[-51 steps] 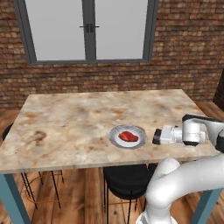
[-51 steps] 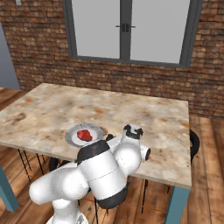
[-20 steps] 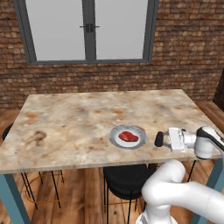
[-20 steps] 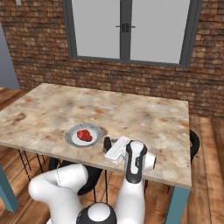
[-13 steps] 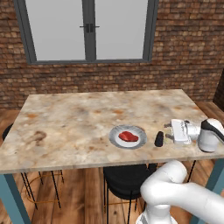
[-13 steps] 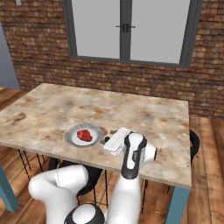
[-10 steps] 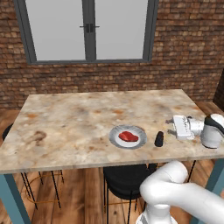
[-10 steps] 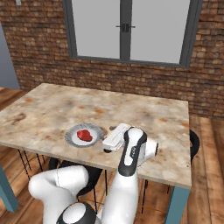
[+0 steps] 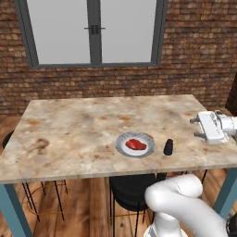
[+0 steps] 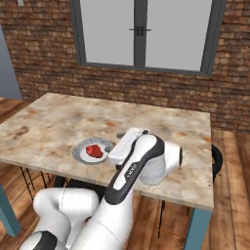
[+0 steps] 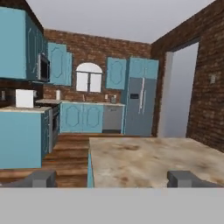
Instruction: Retrieve the shaker from the cabinet and place it next the steak on a plate on the dining table.
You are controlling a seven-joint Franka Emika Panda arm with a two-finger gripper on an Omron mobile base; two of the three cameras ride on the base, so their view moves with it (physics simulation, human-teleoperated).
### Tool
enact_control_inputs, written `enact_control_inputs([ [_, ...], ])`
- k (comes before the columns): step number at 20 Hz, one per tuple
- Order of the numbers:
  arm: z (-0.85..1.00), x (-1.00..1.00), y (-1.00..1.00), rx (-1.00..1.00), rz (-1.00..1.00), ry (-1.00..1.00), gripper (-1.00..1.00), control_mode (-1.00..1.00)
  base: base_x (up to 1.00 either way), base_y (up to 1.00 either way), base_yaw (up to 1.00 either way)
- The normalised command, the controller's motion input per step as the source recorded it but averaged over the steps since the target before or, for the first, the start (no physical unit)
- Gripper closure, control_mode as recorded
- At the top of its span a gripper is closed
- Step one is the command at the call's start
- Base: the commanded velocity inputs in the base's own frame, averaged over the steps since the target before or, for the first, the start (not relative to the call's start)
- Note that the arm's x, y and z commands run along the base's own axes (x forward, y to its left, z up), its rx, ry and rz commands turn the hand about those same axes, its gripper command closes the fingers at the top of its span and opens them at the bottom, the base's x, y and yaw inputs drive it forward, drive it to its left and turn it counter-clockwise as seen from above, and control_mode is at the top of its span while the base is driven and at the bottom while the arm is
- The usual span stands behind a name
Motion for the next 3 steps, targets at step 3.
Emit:
enact_control_inputs([
  [3,0.82,-1.00,0.33,-0.17,-0.13,-0.31,-1.00,-1.00,0.00,0.00,0.00],
])
